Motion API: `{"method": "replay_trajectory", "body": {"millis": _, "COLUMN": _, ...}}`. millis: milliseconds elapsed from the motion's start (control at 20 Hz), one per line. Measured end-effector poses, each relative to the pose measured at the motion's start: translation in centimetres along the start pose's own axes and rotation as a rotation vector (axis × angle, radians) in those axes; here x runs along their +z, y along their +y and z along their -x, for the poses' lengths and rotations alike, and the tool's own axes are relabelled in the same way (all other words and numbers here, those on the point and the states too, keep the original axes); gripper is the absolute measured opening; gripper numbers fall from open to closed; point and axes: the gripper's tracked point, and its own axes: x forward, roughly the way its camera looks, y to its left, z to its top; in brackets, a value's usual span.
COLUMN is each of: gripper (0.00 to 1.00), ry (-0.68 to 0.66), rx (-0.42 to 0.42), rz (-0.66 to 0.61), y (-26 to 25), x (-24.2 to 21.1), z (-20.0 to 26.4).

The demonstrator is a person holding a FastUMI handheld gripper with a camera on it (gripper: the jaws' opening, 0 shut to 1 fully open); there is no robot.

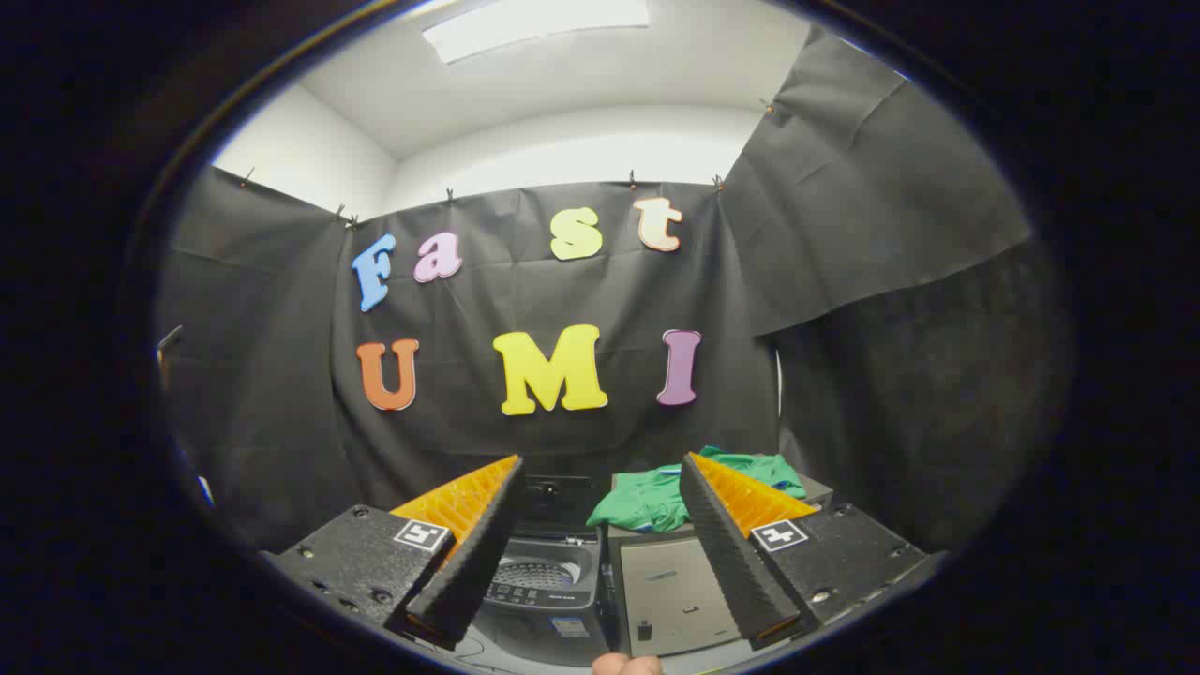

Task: Put the clothes into the washing machine and then close the washing machine lid.

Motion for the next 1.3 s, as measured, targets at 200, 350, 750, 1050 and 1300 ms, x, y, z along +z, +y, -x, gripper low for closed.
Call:
{"method": "replay_trajectory", "body": {"millis": 200, "gripper": 1.0, "ry": -0.002, "rx": -0.003, "rz": -0.002, "y": 0.1, "x": 0.1, "z": 0.3}}
{"method": "replay_trajectory", "body": {"millis": 350, "gripper": 1.0, "ry": -0.006, "rx": -0.004, "rz": 0.003, "y": 0.1, "x": 0.0, "z": 0.5}}
{"method": "replay_trajectory", "body": {"millis": 750, "gripper": 1.0, "ry": -0.012, "rx": 0.003, "rz": 0.002, "y": 0.3, "x": 0.4, "z": 1.2}}
{"method": "replay_trajectory", "body": {"millis": 1050, "gripper": 1.0, "ry": -0.01, "rx": 0.001, "rz": -0.004, "y": 0.5, "x": 0.3, "z": 1.5}}
{"method": "replay_trajectory", "body": {"millis": 1300, "gripper": 1.0, "ry": -0.016, "rx": -0.008, "rz": -0.022, "y": 0.4, "x": 0.9, "z": 1.2}}
